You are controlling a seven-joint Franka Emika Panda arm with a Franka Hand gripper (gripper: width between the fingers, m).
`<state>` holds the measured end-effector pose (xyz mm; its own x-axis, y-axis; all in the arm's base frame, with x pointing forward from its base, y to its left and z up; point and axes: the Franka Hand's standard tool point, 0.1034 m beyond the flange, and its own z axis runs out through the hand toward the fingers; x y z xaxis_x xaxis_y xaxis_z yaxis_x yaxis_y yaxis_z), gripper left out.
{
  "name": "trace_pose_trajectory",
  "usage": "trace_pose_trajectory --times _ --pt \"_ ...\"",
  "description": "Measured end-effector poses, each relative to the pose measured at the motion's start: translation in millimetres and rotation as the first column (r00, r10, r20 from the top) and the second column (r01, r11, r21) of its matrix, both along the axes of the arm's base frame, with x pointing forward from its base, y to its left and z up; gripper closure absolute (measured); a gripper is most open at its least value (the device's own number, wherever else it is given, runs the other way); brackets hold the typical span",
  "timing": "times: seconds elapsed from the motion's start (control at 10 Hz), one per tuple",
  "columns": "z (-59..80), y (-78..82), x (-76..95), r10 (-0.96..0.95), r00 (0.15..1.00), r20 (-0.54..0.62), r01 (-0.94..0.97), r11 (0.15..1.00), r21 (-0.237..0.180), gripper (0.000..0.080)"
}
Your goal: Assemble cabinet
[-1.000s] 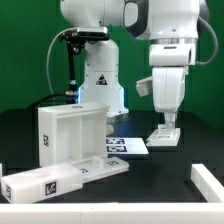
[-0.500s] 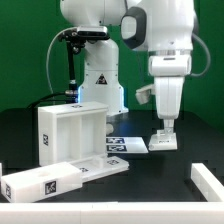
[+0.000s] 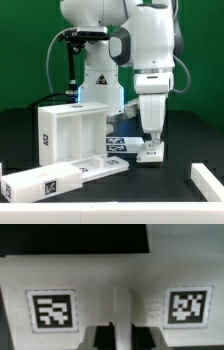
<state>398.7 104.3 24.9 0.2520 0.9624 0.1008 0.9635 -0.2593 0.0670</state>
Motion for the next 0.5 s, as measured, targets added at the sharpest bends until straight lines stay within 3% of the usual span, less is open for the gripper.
trace_pose_trajectory --times 0.1,0.2,0.3,0.5 --pt "-0.2 0.5 -0.3 0.001 1.000 -0.001 -0.001 1.000 0.000 0.0659" --pt "-0.3 0.0 -0.3 0.000 1.000 -0.001 0.000 1.000 0.000 0.0659" --pt "1.4 0.0 -0.5 -0.007 1.000 -0.006 0.007 1.000 -0.004 0.0472" --pt "22.1 -0.2 5.0 -0.062 0.998 -0.017 0.062 0.998 -0.030 0.0154"
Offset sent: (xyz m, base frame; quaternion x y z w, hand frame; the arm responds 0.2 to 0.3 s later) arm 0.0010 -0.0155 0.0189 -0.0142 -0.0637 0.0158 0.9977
